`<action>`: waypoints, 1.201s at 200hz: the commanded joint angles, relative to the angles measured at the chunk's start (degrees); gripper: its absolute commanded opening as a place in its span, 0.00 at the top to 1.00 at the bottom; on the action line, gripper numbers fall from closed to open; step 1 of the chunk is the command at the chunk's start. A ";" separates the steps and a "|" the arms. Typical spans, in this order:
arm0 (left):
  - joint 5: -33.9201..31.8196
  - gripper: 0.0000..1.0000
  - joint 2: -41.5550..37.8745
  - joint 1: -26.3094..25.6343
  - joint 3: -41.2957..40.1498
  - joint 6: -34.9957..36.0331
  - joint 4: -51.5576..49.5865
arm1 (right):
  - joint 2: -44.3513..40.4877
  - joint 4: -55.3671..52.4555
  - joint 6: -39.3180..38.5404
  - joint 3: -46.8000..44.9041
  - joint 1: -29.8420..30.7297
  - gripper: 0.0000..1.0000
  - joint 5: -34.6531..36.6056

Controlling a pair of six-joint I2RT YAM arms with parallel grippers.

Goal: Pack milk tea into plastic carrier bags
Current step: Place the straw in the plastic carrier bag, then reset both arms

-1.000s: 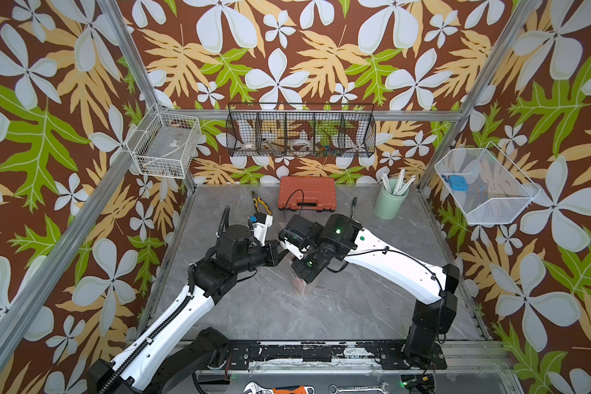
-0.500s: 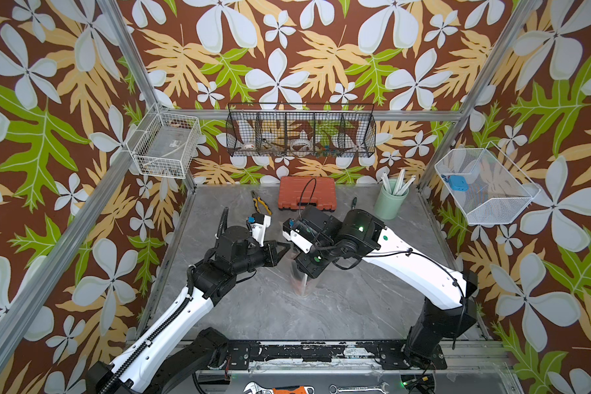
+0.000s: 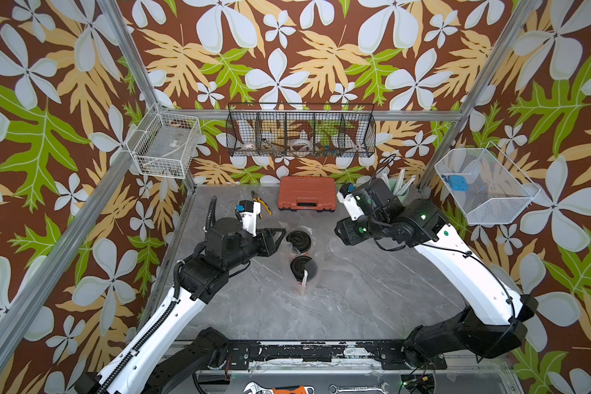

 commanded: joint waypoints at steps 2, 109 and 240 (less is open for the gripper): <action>-10.54 0.42 0.31 -0.03 2.82 4.47 -5.08 | -3.64 8.43 -0.38 -6.22 -5.95 0.30 5.66; -51.37 0.00 0.81 5.36 -16.91 8.76 6.05 | -17.74 70.14 -8.74 -66.24 -31.05 0.00 32.24; -45.78 0.00 9.24 15.13 -55.91 30.34 85.63 | -8.53 117.49 -16.35 -88.18 -33.91 0.00 15.16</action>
